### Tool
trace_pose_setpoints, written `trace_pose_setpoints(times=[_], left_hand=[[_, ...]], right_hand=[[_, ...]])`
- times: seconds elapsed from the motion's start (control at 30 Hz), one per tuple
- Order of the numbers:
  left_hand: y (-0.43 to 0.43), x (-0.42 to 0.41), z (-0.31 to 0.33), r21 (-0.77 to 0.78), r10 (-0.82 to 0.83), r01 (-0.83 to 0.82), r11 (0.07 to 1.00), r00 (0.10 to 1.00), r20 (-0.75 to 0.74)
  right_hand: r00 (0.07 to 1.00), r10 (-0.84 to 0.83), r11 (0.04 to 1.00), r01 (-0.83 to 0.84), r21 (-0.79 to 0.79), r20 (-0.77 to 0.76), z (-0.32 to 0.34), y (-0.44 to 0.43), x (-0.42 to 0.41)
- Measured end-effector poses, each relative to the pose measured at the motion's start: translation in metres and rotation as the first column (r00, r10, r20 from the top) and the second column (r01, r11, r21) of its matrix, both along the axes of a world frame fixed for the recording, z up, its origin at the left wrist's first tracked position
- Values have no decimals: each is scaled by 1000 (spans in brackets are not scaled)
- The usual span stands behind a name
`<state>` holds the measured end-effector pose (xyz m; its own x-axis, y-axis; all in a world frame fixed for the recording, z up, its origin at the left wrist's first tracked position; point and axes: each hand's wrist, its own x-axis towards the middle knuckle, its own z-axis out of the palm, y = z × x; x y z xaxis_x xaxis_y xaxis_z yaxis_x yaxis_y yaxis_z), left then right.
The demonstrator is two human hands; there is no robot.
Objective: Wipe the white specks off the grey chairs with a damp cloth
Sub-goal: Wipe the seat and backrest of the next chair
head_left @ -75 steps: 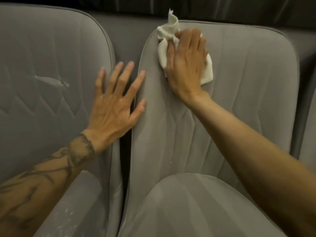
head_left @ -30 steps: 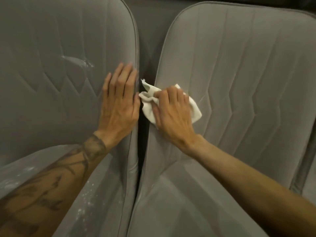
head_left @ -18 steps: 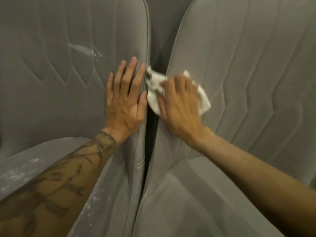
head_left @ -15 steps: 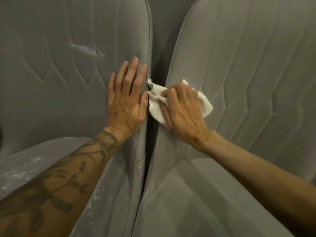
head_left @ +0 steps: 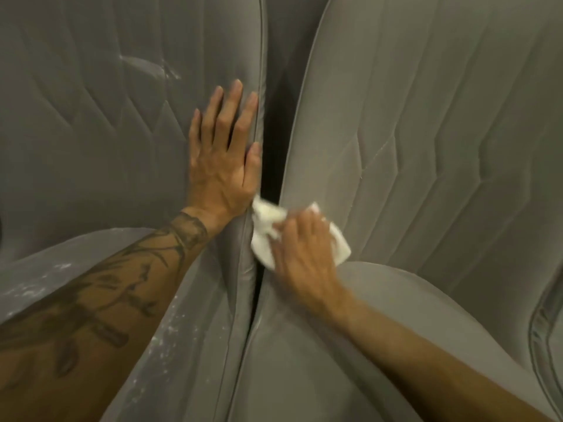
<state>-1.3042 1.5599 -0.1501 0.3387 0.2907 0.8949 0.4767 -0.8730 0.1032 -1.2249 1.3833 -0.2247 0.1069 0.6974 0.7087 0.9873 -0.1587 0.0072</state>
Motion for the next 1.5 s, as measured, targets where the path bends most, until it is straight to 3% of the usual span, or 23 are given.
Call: trace_pose_setpoints(times=[0.1, 0.17, 0.27, 0.33, 0.47, 0.57, 0.7, 0.87, 1.0, 1.13, 1.23, 1.37, 1.5], left_hand=[[0, -1, 0, 2, 11, -11, 1000, 1000, -12], [0, -1, 0, 4, 25, -25, 1000, 1000, -13], [1, 1, 1, 5, 40, -40, 999, 999, -29], [0, 0, 2, -1, 59, -59, 998, 997, -45], [-11, -6, 6, -25, 84, -88, 996, 989, -125], [-28, -12, 16, -91, 112, -134, 987, 972, -207], [-61, -34, 13, -185, 78, -136, 973, 954, -290], [-106, -109, -39, -358, 0, -176, 917, 897, -442], [-124, -179, -79, -427, -20, -334, 841, 768, -640], [-114, -234, -89, -394, 3, -444, 805, 667, -745], [-92, -260, -96, -390, 19, -441, 809, 682, -731], [-57, -291, -98, -424, -19, -373, 825, 732, -681], [-11, -332, -92, -426, -69, -324, 845, 723, -688]], right_hand=[[979, 198, 958, -182, -223, 52, -30, -29, -6], [982, 190, 972, -185, -148, 23, -16, -23, 7], [1000, 15, 998, -14, 65, -14, 18, 4, 20], [998, -27, 997, 31, 75, -56, 18, 7, 12], [994, 85, 968, -100, -230, -73, -26, -30, -18], [968, 74, 903, -166, -395, -238, -43, -51, -43], [946, 106, 859, -242, -451, -306, -46, -72, -76], [892, 168, 823, -361, -438, -420, -41, -95, -104], [860, -32, 920, -174, -352, -510, -29, -67, -112], [875, -238, 890, 23, -455, -421, -29, -34, -144], [889, -234, 910, 58, -409, -394, -37, -20, -168], [940, -90, 915, -52, -399, -330, -52, -7, -174], [908, -298, 888, 149, -436, -296, -44, 30, -164]])
